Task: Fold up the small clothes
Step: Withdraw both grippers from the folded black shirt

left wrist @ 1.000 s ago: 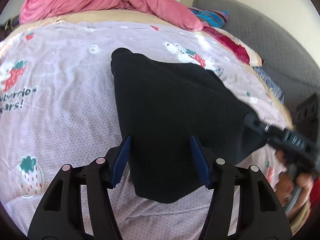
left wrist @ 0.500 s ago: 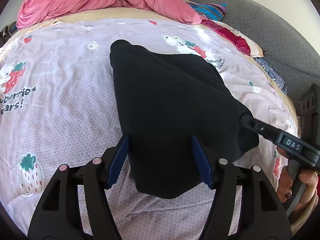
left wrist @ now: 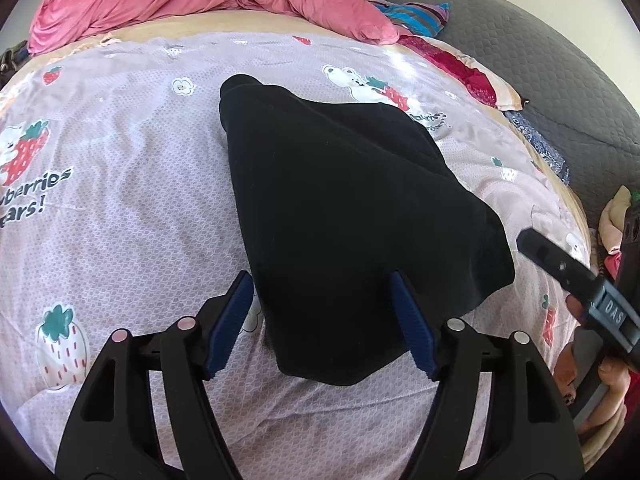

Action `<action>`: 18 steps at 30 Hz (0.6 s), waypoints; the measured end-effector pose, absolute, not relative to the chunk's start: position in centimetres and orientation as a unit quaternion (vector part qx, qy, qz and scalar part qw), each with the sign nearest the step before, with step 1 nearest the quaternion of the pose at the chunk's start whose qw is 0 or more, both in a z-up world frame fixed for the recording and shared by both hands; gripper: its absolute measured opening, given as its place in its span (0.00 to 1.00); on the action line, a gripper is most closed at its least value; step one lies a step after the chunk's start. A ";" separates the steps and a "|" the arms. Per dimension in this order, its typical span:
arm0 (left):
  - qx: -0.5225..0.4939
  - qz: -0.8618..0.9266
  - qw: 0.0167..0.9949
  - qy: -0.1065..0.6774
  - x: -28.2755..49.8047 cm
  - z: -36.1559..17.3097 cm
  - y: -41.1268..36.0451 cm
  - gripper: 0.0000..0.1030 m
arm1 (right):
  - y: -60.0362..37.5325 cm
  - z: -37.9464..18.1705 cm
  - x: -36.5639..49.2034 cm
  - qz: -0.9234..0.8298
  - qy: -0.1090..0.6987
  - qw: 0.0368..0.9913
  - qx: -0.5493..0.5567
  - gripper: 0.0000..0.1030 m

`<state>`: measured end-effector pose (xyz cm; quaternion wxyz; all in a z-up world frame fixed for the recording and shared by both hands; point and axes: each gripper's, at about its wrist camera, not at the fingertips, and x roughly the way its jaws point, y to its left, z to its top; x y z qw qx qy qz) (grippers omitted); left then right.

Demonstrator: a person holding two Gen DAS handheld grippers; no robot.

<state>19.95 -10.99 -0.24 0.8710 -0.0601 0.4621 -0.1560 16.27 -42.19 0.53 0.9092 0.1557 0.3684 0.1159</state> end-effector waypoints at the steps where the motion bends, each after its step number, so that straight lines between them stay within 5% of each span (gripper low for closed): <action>1: -0.061 -0.156 0.870 0.463 20.0 -0.3 -10.9 0.64 | -42.2 0.4 16.2 0.113 0.370 0.908 0.157 0.91; 18: -0.065 -0.169 0.888 0.423 17.3 3.2 -9.7 0.87 | -42.0 3.3 15.0 0.119 0.346 0.918 0.153 0.96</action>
